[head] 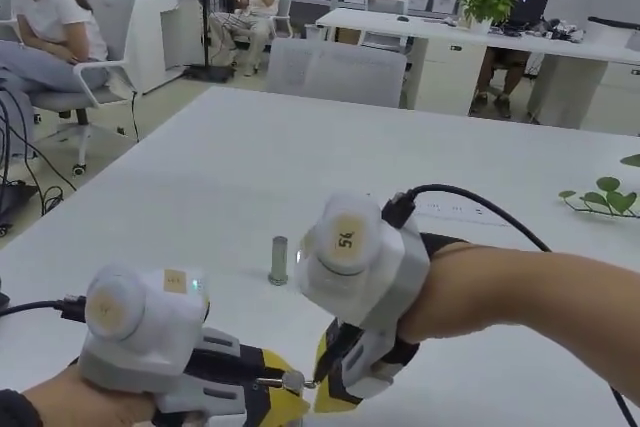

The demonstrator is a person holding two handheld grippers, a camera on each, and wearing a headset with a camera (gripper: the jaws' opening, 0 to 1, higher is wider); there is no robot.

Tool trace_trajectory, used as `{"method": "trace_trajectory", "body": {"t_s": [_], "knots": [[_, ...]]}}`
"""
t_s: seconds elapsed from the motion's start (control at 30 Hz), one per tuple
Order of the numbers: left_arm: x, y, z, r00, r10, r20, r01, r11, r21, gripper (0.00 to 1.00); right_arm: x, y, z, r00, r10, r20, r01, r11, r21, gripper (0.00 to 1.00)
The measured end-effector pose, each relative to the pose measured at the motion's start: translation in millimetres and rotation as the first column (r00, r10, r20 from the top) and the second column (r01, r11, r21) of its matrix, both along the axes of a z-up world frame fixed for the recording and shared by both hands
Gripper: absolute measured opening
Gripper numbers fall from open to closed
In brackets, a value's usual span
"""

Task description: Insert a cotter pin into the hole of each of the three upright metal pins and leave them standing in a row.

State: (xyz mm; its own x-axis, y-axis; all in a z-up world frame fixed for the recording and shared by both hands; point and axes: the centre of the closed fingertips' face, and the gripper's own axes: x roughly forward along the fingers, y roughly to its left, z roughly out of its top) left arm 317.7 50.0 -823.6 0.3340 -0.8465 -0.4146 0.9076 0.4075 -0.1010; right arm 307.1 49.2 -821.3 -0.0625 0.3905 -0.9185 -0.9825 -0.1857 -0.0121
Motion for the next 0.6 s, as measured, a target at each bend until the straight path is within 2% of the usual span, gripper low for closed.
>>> {"method": "trace_trajectory", "body": {"t_s": [0.33, 0.47, 0.6], "knots": [[0.5, 0.0, 0.4, 1.000, 0.003, -0.003, -0.003, 1.000, -0.005, 0.11, 1.7, -4.1, 1.4, 0.999, -0.030, -0.016, 0.031, 0.997, 0.065, 0.20], [0.8, 0.3, 0.4, 1.000, 0.003, -0.005, -0.003, 1.000, -0.007, 0.11, -0.3, -4.3, 3.3, 0.997, -0.066, -0.050, 0.072, 0.988, 0.138, 0.25], [1.0, 0.5, 0.3, 1.000, 0.001, -0.006, -0.001, 1.000, -0.006, 0.11, -0.2, -10.2, 3.4, 0.995, -0.084, -0.056, 0.093, 0.980, 0.178, 0.28]]}}
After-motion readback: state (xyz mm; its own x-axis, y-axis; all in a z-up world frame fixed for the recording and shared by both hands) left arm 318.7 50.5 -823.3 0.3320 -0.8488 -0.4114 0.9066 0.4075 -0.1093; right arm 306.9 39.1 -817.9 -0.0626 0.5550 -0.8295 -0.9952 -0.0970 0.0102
